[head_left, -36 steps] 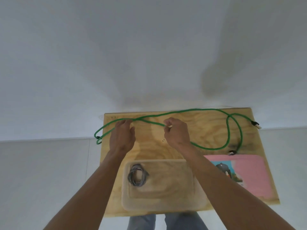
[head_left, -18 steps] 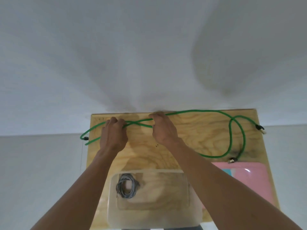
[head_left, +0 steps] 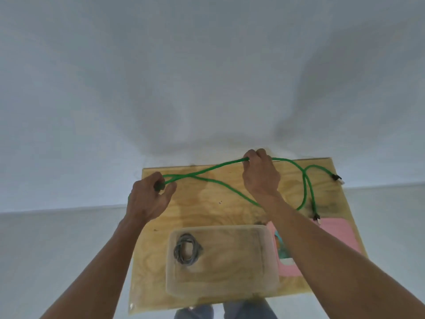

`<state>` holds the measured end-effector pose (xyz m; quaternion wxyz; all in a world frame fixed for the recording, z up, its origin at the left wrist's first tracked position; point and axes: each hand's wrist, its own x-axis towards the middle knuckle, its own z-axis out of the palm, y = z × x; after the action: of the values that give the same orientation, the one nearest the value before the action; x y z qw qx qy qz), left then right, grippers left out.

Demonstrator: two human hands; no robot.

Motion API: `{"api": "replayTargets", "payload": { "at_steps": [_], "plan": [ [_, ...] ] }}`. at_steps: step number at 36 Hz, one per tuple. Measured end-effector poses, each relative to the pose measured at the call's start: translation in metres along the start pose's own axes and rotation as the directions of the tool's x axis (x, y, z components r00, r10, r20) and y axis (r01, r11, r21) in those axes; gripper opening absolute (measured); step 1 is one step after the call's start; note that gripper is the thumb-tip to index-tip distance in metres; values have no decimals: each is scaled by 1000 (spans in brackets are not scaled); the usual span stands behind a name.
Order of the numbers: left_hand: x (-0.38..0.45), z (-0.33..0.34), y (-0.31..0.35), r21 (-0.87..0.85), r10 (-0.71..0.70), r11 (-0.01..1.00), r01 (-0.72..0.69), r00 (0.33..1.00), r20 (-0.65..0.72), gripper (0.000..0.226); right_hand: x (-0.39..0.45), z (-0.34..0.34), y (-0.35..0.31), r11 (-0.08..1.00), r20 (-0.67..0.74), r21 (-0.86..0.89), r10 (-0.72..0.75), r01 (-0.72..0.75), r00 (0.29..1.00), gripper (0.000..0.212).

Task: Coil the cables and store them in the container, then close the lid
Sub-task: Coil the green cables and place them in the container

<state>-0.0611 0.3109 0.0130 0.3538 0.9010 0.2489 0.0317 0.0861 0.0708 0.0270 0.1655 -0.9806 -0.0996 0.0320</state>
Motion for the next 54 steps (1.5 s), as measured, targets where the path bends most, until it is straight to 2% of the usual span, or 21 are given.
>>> {"api": "replayTargets", "payload": {
  "at_steps": [3, 6, 10, 17, 21, 25, 30, 33, 36, 40, 44, 49, 54],
  "plan": [
    [-13, -7, 2, -49, 27, 998, -27, 1000, 5, 49, -8, -18, 2, 1000, -126, 2, -20, 21, 992, 16],
    [-22, -10, 2, 4, 38, 999, -39, 999, 22, 58, -17, -32, -6, 999, -218, 5, -44, 46, 975, 15],
    [-26, -17, -10, 38, 124, 991, -125, 992, 18, 60, -32, -43, -19, 993, -332, -14, -113, 115, 936, 14],
    [-38, -31, -44, 197, 59, 976, -89, 986, 153, 54, -68, -30, -44, 964, -375, -120, -265, 237, 888, 29],
    [-48, -36, -53, 184, 63, 980, -78, 994, 86, 48, -83, -26, -53, 955, -372, -152, -296, 256, 880, 31],
    [-48, -46, -46, 153, 78, 986, -69, 996, -52, 44, -81, -32, -55, 959, -417, -137, -284, 250, 863, 33],
    [-40, -60, -17, 109, 125, 989, -103, 967, -223, 40, -72, -49, -57, 966, -463, 2, -227, 257, 857, 27],
    [-36, -65, 4, 30, 93, 996, -88, 952, -292, 44, -65, -61, -57, 942, -471, 203, -145, 267, 870, 23],
    [-32, -67, 28, -77, 57, 993, -88, 939, -340, 49, -56, -77, -56, 873, -497, 399, -53, 282, 866, 21],
    [-30, -68, 65, -182, 84, 973, -145, 949, -303, 53, -45, -105, -52, 822, -640, 463, 50, 332, 767, 19],
    [-28, -66, 94, -262, 108, 948, -181, 956, -272, 60, -27, -135, -38, 820, -723, 429, 60, 379, 688, 21],
    [-30, -59, 131, -341, 140, 915, -217, 962, -235, 64, -11, -165, -17, 840, -711, 417, 64, 347, 700, 22],
    [-36, -49, 160, -411, 129, 890, -197, 974, -187, 60, -8, -182, 5, 840, -741, 402, 63, 366, 669, 20]
  ]
}}
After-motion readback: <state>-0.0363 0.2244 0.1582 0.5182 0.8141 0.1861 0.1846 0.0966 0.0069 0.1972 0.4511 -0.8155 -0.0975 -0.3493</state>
